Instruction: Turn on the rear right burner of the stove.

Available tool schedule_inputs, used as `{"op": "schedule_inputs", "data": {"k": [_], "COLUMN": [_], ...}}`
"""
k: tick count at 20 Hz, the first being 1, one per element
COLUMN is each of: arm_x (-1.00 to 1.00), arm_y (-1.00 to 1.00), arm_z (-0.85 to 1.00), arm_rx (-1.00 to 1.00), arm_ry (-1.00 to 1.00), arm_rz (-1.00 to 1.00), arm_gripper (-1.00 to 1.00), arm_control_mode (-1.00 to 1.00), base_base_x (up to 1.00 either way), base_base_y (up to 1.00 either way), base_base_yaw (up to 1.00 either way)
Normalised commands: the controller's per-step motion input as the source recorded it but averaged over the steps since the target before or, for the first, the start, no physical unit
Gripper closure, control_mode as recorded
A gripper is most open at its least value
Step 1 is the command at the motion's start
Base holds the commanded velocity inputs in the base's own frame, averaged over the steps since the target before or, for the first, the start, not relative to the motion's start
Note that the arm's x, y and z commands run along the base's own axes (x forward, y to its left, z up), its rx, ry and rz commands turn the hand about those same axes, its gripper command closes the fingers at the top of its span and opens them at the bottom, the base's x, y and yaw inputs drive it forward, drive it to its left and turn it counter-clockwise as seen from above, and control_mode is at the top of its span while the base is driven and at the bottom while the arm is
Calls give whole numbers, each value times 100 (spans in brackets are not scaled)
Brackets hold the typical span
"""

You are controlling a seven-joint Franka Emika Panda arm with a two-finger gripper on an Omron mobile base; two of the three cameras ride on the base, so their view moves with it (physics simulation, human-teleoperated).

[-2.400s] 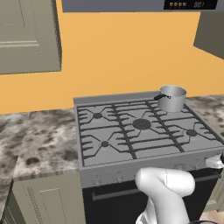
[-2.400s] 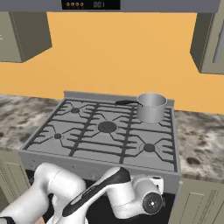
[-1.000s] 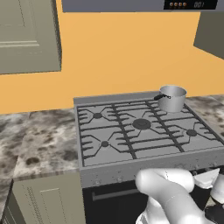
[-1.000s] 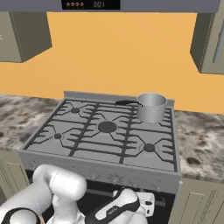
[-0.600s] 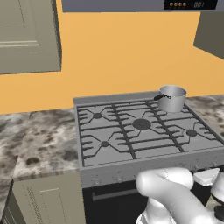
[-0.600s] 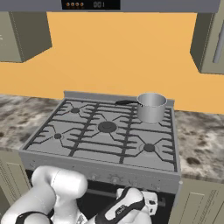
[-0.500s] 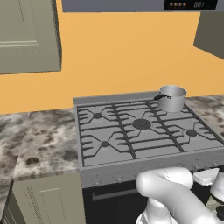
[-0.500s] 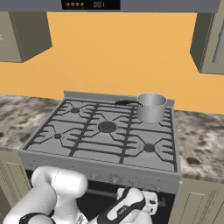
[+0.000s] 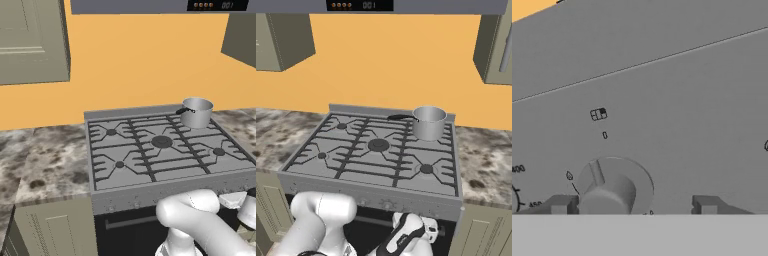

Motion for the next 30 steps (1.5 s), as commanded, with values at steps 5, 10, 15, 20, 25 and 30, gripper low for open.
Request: {"op": "schedule_inputs", "data": {"k": [5, 10, 15, 20, 25, 30], "arm_x": [13, 0, 0, 0, 1, 0], "arm_y": [0, 0, 27, 14, 0, 0], "arm_z": [-5, 0, 9, 2, 0, 0], "arm_rx": [1, 0, -10, -40, -52, -51], "arm_ry": [0, 0, 0, 0, 0, 0], "arm_rz": [0, 0, 4, 4, 1, 1], "arm_gripper": [100, 100, 100, 100, 100, 100], "arm_control_mode": [-100, -100, -100, -100, -100, -100], "base_base_x": [0, 0, 0, 0, 0, 0], "base_base_y": [0, 0, 0, 0, 0, 0], "base_base_yaw": [0, 0, 0, 0, 0, 0]}}
